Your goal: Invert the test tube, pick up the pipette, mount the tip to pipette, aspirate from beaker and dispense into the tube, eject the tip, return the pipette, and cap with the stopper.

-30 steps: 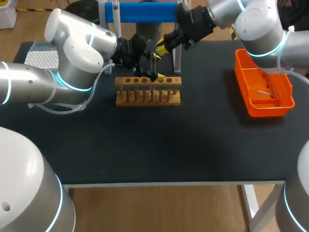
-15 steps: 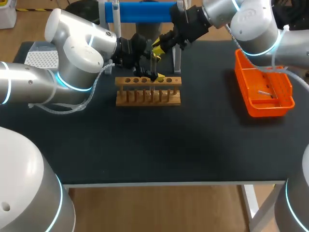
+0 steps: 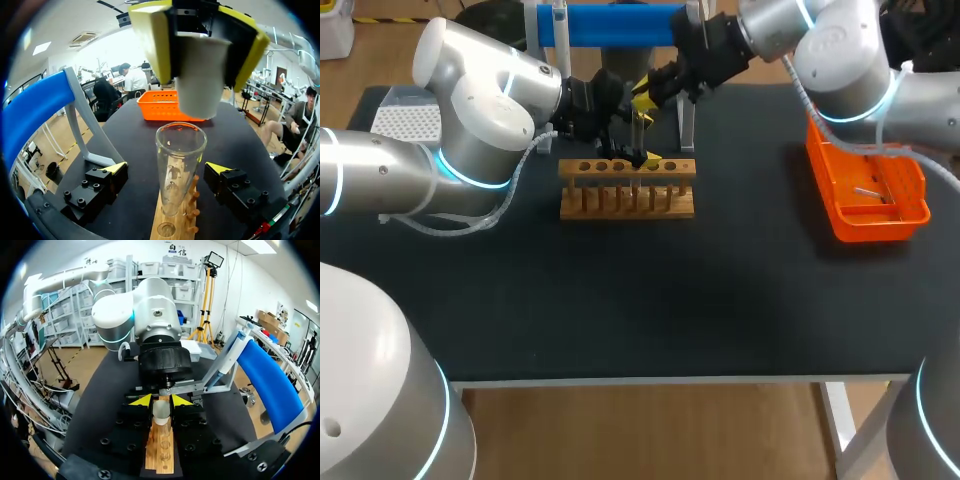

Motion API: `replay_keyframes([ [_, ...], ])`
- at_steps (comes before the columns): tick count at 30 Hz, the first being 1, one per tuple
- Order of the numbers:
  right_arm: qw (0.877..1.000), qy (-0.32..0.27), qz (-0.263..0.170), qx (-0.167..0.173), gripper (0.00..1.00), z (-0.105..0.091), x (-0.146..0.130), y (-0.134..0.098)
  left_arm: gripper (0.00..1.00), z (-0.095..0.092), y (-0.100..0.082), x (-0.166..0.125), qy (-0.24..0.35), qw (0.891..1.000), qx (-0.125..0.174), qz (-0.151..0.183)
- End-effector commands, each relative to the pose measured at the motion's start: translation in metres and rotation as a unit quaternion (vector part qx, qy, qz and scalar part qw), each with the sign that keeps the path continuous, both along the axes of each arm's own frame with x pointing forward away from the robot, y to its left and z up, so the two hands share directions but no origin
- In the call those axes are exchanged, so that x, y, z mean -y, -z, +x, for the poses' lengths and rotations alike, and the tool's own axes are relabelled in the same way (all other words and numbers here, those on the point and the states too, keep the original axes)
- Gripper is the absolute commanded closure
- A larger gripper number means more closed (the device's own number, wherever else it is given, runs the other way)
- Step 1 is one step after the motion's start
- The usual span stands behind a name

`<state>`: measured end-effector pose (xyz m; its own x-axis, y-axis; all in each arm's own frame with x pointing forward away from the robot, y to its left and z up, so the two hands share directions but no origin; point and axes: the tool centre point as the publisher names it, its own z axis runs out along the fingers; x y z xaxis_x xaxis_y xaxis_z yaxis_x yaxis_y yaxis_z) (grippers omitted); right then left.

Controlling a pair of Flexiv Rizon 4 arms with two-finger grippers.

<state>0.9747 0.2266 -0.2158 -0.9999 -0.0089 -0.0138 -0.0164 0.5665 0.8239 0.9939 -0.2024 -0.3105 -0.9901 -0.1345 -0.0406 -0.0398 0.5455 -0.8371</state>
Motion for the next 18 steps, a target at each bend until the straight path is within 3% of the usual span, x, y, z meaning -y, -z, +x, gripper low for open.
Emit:
replay_keyframes([
  [1, 1.000, -0.001, 0.002, 0.000, 1.00, -0.0002, 0.0007, 0.0007, 0.00, 0.0000, 0.0000, 0.0000, 0.000, 1.000, 0.000, 0.000],
  [18, 1.000, 0.001, 0.008, -0.001, 1.00, 0.0009, 0.0008, 0.0033, 0.00, -0.0038, -0.0042, -0.0071, -0.001, 1.000, 0.008, 0.006],
])
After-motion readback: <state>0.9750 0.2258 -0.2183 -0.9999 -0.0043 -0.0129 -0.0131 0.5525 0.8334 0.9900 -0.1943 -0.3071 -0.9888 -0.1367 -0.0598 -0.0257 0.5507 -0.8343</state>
